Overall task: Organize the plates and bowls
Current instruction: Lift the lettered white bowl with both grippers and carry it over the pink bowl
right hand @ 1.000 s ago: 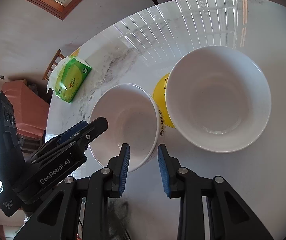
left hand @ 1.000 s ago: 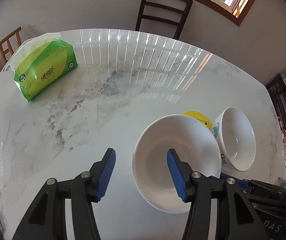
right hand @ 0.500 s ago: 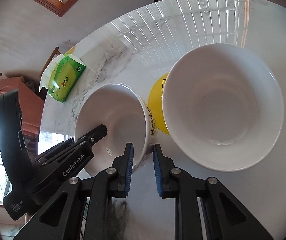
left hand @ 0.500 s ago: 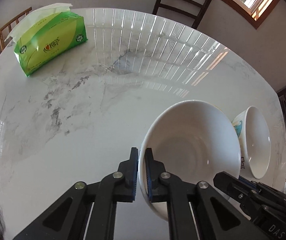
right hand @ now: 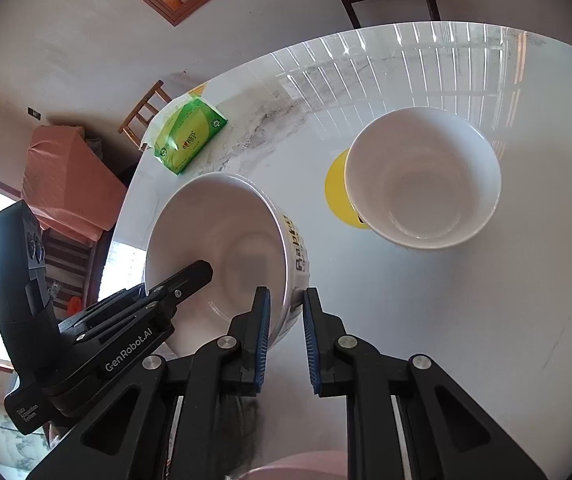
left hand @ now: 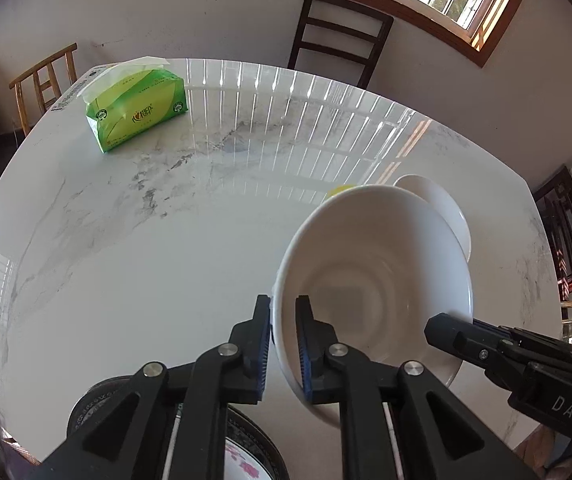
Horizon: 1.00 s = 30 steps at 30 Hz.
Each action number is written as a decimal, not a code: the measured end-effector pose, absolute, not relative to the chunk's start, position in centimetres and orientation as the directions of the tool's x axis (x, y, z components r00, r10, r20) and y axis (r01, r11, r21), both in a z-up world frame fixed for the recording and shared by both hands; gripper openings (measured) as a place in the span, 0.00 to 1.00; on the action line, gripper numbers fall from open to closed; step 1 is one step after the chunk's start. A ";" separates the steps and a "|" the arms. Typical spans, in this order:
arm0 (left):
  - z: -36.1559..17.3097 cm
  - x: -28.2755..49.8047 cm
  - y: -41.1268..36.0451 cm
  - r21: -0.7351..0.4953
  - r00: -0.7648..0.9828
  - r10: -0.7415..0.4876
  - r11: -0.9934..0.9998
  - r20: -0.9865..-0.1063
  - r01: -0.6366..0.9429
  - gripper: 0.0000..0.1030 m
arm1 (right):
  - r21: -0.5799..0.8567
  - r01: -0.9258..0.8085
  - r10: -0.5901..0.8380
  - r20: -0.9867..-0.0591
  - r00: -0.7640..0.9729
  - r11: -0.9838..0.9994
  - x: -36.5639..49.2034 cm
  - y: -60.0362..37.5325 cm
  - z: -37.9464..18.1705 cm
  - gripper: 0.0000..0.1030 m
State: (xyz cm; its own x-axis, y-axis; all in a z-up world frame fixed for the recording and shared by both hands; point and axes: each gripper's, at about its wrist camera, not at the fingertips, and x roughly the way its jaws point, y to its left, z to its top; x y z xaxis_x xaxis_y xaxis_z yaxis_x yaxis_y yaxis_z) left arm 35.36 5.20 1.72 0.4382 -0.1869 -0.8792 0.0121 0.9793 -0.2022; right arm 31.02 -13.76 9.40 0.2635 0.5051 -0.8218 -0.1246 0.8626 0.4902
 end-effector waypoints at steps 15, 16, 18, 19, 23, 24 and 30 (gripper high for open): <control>5.9 23.8 0.9 -0.262 0.431 -0.281 0.959 -0.858 0.104 0.15 | 0.491 -0.206 0.532 -0.791 0.301 0.846 20.1 -18.6 14.4 0.15; 5.9 23.1 0.6 -0.258 0.431 -0.280 0.960 -0.858 0.110 0.15 | 0.493 -0.204 0.533 -0.791 0.299 0.846 19.4 -18.9 14.3 0.15; 5.9 21.8 0.0 -0.247 0.432 -0.275 0.961 -0.859 0.123 0.15 | 0.492 -0.207 0.533 -0.792 0.296 0.846 18.1 -19.3 14.1 0.15; 5.9 21.2 -0.3 -0.245 0.431 -0.275 0.961 -0.859 0.126 0.15 | 0.493 -0.208 0.535 -0.792 0.294 0.845 17.6 -19.6 14.0 0.15; 5.3 19.3 -1.4 -0.237 0.409 -0.274 0.961 -0.870 0.142 0.15 | 0.499 -0.199 0.537 -0.791 0.291 0.843 15.7 -20.2 13.3 0.15; 5.1 18.9 -1.7 -0.235 0.399 -0.275 0.961 -0.875 0.146 0.15 | 0.500 -0.195 0.536 -0.793 0.290 0.844 15.3 -20.3 13.1 0.15; 3.6 17.1 -2.8 -0.235 0.360 -0.278 0.959 -0.891 0.158 0.15 | 0.492 -0.187 0.526 -0.804 0.277 0.850 13.6 -21.2 11.9 0.15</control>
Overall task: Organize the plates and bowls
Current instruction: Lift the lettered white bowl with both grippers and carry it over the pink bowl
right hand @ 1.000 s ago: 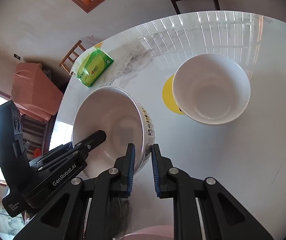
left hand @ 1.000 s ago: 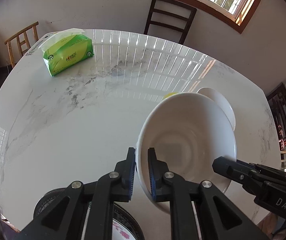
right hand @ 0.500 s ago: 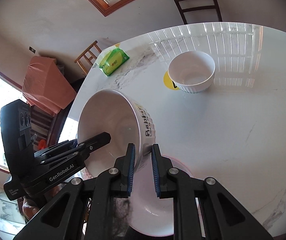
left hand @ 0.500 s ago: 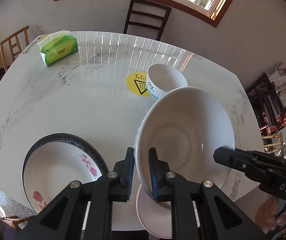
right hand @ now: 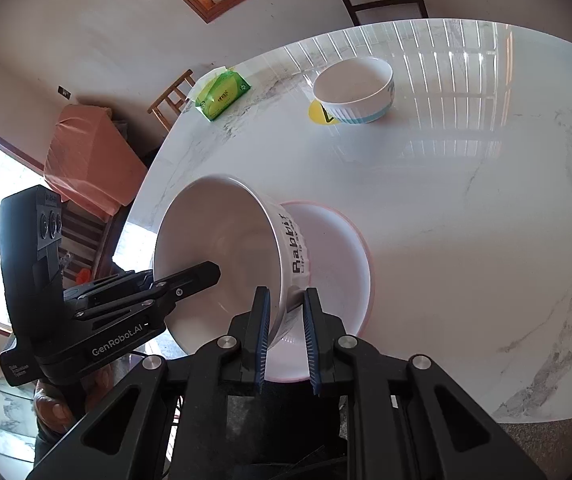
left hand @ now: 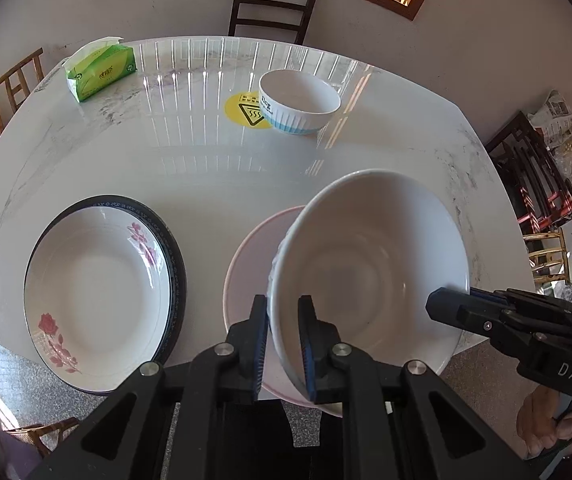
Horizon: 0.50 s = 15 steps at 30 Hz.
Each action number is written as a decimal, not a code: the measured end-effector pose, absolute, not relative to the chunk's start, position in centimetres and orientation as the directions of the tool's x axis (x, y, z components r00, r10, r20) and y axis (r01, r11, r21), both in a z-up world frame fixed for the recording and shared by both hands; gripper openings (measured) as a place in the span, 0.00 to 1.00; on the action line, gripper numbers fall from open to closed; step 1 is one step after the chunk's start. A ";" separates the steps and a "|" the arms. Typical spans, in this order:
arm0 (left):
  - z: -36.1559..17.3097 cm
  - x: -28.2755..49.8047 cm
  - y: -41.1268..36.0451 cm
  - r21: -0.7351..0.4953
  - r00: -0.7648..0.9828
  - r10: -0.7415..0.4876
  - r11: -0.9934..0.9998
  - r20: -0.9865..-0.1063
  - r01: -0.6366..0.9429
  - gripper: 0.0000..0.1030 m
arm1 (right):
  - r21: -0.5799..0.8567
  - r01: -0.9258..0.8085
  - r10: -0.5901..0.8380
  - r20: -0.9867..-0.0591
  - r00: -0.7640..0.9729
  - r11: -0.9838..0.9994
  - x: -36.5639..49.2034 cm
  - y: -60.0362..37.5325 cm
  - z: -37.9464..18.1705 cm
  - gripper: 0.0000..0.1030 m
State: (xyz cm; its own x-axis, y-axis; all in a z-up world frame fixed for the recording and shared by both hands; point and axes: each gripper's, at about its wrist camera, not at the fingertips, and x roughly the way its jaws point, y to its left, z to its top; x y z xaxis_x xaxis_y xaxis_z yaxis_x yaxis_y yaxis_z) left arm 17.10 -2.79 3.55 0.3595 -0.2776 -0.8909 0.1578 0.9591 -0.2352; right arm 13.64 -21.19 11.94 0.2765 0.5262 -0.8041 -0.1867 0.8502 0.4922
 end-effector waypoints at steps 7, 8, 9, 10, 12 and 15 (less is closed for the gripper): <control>2.3 16.5 -3.6 -0.217 0.339 -0.262 0.962 -0.904 0.166 0.15 | 0.482 -0.176 0.514 -0.814 0.272 0.858 12.9 -21.6 11.2 0.15; 2.1 16.5 -3.7 -0.212 0.339 -0.258 0.963 -0.905 0.168 0.15 | 0.482 -0.175 0.513 -0.815 0.271 0.858 12.9 -21.6 11.1 0.15; 1.9 16.7 -3.6 -0.210 0.336 -0.257 0.963 -0.906 0.168 0.15 | 0.482 -0.174 0.512 -0.815 0.270 0.859 12.9 -21.6 11.0 0.15; 1.7 16.7 -3.7 -0.210 0.333 -0.256 0.963 -0.907 0.168 0.15 | 0.482 -0.172 0.511 -0.816 0.270 0.859 13.1 -21.6 10.9 0.15; 1.3 16.7 -3.8 -0.208 0.327 -0.254 0.963 -0.910 0.169 0.15 | 0.483 -0.167 0.511 -0.817 0.268 0.860 13.0 -21.8 10.6 0.15; 0.7 16.7 -4.0 -0.203 0.323 -0.249 0.964 -0.913 0.170 0.15 | 0.482 -0.161 0.508 -0.819 0.265 0.861 13.1 -21.8 10.3 0.15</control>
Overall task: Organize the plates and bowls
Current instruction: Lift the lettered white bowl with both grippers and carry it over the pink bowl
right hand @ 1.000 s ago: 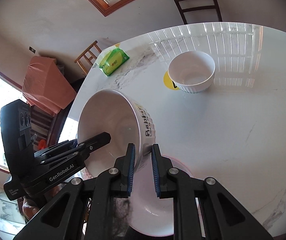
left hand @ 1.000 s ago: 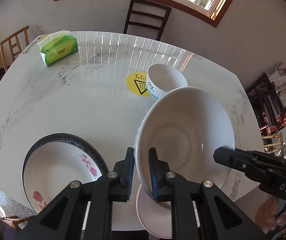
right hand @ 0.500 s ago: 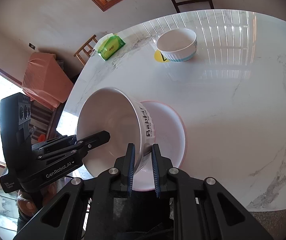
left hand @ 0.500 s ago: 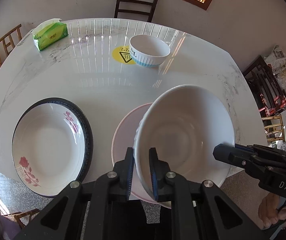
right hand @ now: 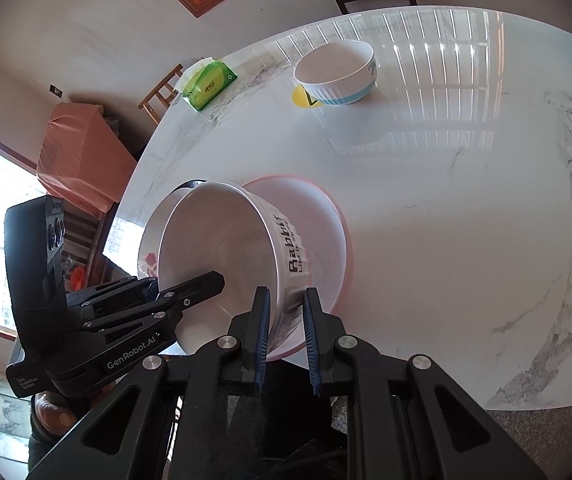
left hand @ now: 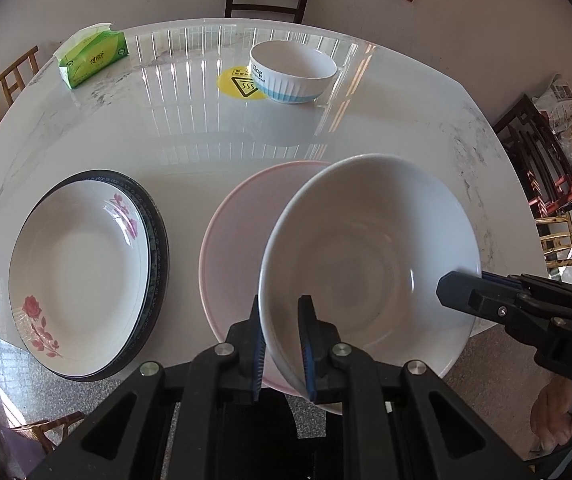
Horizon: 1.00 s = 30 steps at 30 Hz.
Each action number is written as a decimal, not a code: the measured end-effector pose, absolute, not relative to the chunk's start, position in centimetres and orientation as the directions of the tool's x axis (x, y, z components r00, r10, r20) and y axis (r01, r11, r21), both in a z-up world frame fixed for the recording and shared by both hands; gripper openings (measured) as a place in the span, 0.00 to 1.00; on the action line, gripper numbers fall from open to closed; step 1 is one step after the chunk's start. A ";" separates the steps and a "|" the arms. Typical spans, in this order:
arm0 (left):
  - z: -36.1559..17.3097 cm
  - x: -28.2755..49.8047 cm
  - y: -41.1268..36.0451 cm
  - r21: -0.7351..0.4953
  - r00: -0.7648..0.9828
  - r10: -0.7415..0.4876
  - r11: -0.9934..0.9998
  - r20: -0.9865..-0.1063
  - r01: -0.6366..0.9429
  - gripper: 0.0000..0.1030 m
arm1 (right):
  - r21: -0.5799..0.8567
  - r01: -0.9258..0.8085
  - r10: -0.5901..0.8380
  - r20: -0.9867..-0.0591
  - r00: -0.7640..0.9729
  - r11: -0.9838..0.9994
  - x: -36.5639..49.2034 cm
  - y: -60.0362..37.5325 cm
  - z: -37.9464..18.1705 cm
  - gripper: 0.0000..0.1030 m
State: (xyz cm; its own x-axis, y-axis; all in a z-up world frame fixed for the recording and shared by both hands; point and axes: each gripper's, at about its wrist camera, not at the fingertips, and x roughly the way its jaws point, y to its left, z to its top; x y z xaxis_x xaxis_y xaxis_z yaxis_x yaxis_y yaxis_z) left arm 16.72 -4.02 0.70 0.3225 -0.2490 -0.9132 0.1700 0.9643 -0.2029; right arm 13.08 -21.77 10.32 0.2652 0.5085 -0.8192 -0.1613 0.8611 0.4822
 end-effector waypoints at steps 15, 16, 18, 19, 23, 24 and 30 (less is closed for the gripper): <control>-0.3 16.7 -4.6 -0.174 0.321 -0.225 0.968 -0.920 0.179 0.15 | 0.486 -0.151 0.509 -0.824 0.251 0.861 13.2 -21.9 9.1 0.15; -0.3 16.7 -4.6 -0.173 0.321 -0.224 0.968 -0.920 0.180 0.15 | 0.487 -0.150 0.509 -0.824 0.249 0.861 13.2 -21.9 9.0 0.15; -0.4 16.7 -4.7 -0.168 0.320 -0.220 0.969 -0.921 0.182 0.15 | 0.488 -0.147 0.510 -0.823 0.249 0.860 13.2 -21.9 8.9 0.15; -0.4 16.6 -4.8 -0.166 0.321 -0.218 0.969 -0.922 0.182 0.15 | 0.489 -0.148 0.510 -0.823 0.248 0.860 13.2 -21.9 8.9 0.15; -0.6 16.6 -5.0 -0.163 0.320 -0.215 0.970 -0.923 0.180 0.15 | 0.489 -0.147 0.510 -0.824 0.248 0.860 13.2 -21.9 8.8 0.15; -0.6 16.6 -5.0 -0.161 0.320 -0.213 0.970 -0.923 0.180 0.15 | 0.489 -0.147 0.511 -0.823 0.248 0.860 13.2 -21.9 8.7 0.15; -0.7 16.6 -5.3 -0.157 0.318 -0.208 0.971 -0.925 0.179 0.15 | 0.488 -0.146 0.509 -0.824 0.247 0.861 13.2 -21.9 8.5 0.15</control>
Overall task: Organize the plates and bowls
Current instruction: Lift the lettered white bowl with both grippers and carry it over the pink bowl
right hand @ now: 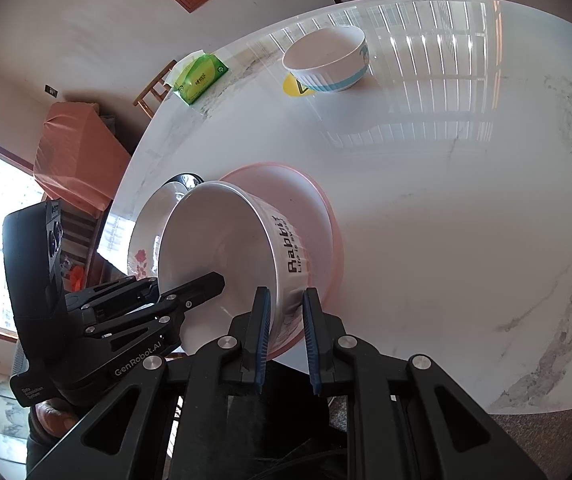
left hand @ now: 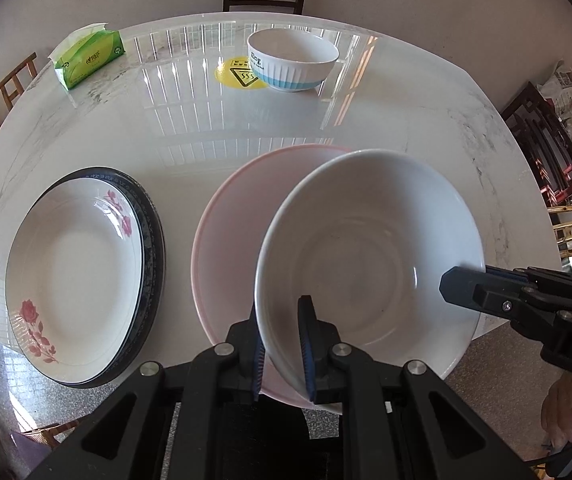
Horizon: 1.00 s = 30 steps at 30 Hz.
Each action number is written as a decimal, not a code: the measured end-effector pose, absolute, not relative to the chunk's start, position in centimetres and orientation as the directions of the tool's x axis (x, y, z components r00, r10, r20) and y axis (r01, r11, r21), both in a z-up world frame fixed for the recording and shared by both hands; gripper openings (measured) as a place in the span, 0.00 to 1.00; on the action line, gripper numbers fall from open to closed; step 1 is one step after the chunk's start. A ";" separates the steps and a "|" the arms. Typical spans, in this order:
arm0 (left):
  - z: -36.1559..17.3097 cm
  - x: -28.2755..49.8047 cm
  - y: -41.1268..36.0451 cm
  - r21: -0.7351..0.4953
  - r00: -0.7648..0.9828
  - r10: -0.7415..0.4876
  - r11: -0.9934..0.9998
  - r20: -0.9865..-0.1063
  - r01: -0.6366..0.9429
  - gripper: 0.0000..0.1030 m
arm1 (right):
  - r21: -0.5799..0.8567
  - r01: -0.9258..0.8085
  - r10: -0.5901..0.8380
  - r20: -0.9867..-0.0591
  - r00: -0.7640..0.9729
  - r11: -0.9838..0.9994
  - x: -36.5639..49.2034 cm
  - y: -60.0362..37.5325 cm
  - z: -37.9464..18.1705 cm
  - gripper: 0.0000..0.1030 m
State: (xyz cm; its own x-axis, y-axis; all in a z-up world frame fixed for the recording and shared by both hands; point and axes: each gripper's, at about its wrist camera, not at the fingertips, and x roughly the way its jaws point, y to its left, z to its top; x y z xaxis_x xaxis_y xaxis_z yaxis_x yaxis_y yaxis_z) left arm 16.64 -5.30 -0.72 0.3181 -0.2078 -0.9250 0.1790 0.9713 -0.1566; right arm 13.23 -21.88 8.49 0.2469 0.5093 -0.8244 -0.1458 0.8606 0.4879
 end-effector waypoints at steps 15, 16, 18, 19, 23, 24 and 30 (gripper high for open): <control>-1.3 16.8 -5.5 -0.154 0.303 -0.200 0.974 -0.932 0.169 0.15 | 0.490 -0.143 0.510 -0.822 0.252 0.860 13.5 -21.8 8.3 0.15; -1.4 16.9 -5.5 -0.154 0.300 -0.199 0.974 -0.933 0.168 0.15 | 0.489 -0.143 0.509 -0.823 0.252 0.861 13.5 -21.8 8.3 0.15; -1.4 16.9 -5.5 -0.155 0.294 -0.199 0.974 -0.935 0.166 0.15 | 0.486 -0.144 0.507 -0.824 0.251 0.862 13.6 -21.7 8.2 0.15; -1.4 17.0 -5.5 -0.153 0.296 -0.197 0.974 -0.935 0.166 0.15 | 0.487 -0.143 0.508 -0.824 0.250 0.861 13.7 -21.7 8.2 0.15; -1.3 17.0 -5.6 -0.136 0.301 -0.182 0.976 -0.936 0.167 0.16 | 0.487 -0.142 0.508 -0.826 0.245 0.861 13.8 -21.7 8.1 0.15; -1.3 17.1 -5.6 -0.131 0.301 -0.178 0.977 -0.937 0.170 0.16 | 0.486 -0.143 0.507 -0.827 0.245 0.862 13.9 -21.7 8.1 0.15; -1.3 17.2 -5.7 -0.107 0.293 -0.156 0.978 -0.943 0.177 0.22 | 0.488 -0.136 0.506 -0.828 0.240 0.862 14.2 -21.6 7.9 0.15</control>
State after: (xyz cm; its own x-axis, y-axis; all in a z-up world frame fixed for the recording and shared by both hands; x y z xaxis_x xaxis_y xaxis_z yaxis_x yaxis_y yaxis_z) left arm 17.17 -5.74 -1.33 0.2929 -0.1561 -0.9433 0.1774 0.9783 -0.1068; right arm 14.16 -21.63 7.86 0.2400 0.5064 -0.8282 -0.1356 0.8623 0.4879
